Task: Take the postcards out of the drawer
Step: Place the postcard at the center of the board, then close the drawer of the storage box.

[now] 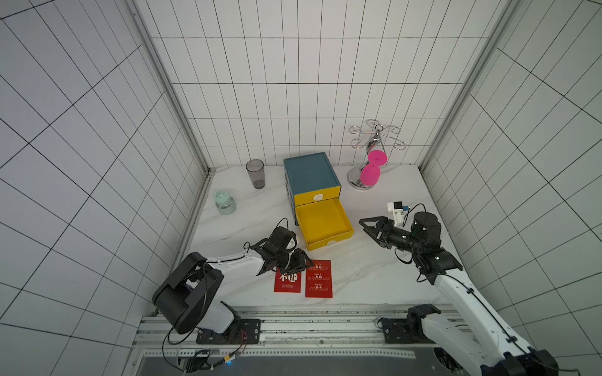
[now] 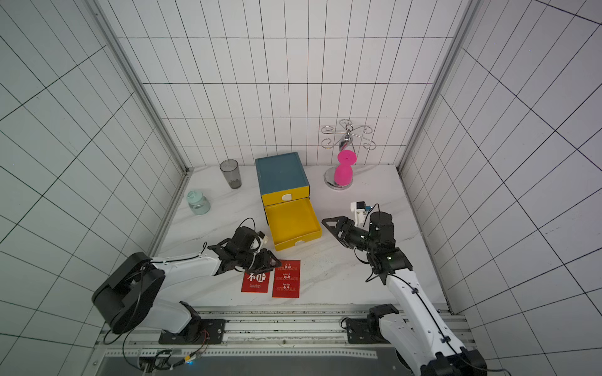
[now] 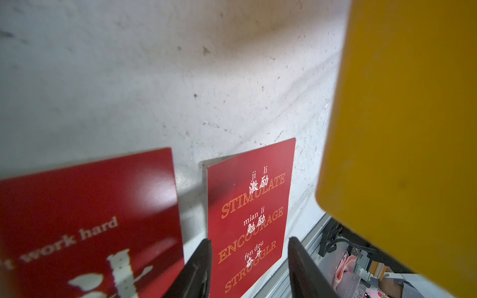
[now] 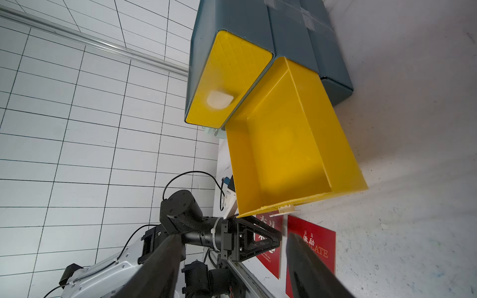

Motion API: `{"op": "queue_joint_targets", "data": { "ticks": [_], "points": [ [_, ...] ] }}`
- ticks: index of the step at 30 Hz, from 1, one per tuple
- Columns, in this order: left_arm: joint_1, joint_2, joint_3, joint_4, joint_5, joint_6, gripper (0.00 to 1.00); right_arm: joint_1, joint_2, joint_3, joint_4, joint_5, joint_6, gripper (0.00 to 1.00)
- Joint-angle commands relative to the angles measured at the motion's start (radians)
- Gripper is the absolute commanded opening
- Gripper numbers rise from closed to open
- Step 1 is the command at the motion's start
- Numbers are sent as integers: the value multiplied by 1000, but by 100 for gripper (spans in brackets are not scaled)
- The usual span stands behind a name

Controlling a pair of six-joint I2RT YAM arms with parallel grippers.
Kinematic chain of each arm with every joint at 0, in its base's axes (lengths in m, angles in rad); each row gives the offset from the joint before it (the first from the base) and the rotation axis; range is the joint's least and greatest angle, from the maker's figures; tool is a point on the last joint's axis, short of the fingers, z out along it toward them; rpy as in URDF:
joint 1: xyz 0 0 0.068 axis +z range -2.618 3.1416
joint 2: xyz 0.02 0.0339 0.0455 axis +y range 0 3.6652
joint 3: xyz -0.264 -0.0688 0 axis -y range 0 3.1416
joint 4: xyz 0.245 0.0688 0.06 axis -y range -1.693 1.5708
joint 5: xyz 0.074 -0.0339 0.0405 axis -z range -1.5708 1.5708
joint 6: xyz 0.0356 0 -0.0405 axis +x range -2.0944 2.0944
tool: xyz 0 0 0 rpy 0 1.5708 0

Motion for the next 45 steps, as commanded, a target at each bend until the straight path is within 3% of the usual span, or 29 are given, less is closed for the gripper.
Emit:
{"op": "queue_joint_targets", "data": {
  "ticks": [1, 6, 16, 22, 26, 30, 38, 45],
  "points": [
    [-4, -8, 2, 2, -32, -9, 47, -11, -13, -20, -13, 8, -21, 68],
    [-3, -45, -1, -16, -55, -16, 47, -11, -16, -10, -50, 14, -42, 68],
    [22, -207, 15, -137, -119, -5, 48, 5, -79, -1, -447, 80, -247, 64],
    [118, -286, -4, -180, -126, 10, 48, 140, -126, -82, -539, 135, -249, 62],
    [183, -317, 1, -214, -112, 37, 49, 305, -98, -134, -487, 196, -187, 61],
    [223, -337, 29, -249, -110, 72, 50, 385, -69, -158, -410, 247, -140, 61],
    [316, -309, 165, -298, -117, 172, 54, 396, 59, -162, -178, 352, -62, 54],
    [326, -210, 407, -339, -225, 325, 58, 394, 224, -157, 95, 419, 49, 43]
  ]
}}
